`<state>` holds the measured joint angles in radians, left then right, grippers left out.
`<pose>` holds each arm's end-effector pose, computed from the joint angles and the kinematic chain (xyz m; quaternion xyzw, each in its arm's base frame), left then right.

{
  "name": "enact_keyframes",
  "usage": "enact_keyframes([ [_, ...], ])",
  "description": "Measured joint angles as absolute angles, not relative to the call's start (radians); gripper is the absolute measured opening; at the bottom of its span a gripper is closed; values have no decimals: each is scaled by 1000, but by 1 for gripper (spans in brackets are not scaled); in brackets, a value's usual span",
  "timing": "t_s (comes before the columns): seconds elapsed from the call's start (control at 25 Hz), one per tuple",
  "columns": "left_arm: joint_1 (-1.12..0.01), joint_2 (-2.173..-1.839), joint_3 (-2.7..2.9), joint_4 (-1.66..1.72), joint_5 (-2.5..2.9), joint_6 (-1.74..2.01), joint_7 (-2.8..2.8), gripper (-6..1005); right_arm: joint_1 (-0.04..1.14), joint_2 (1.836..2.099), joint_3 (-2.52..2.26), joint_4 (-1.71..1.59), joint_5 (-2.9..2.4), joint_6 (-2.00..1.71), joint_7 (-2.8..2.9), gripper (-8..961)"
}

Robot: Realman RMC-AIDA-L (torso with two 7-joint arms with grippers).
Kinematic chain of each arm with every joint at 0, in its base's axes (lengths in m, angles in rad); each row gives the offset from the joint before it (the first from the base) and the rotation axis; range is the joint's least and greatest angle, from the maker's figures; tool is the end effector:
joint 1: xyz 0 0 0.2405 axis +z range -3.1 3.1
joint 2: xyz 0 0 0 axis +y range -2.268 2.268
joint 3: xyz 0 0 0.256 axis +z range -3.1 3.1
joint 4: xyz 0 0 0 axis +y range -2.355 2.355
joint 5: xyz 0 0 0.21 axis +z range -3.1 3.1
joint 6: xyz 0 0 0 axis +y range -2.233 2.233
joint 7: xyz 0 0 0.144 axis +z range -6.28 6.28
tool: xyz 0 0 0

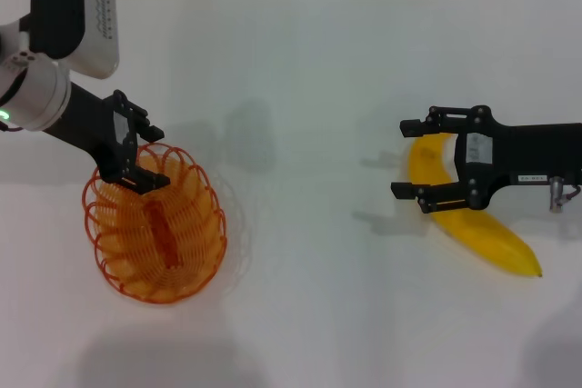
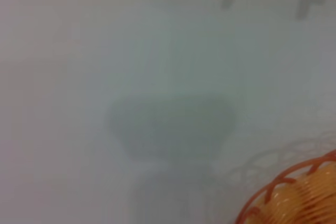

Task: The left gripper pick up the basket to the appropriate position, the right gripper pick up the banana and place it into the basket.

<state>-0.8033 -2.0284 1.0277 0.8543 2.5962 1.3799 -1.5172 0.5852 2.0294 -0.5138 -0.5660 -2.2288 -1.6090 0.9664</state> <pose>-0.2212 0.4067 0.0081 -0.9785 0.0057 0.1721 0.1132 0.2820 0.3267 0.0073 -0.9731 0.0462 0.1761 0.1414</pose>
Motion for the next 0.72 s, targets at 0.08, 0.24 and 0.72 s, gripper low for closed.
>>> enact_keyframes([
  [0.08,-804,-2029,1028,854,2596,1379,-1516,712,585,2029,-514,-566,-2229,-1609,966,834],
  [0.24,-804,-2030,1029,854,2591,1374,-1510,697,585,2029,-514,-566,-2229,-1609,966,834],
  [0.72,-799,-2033,1105,858,2585,1353,-1521,681,583,2029,-514,-566,-2229,-1607,966,834],
])
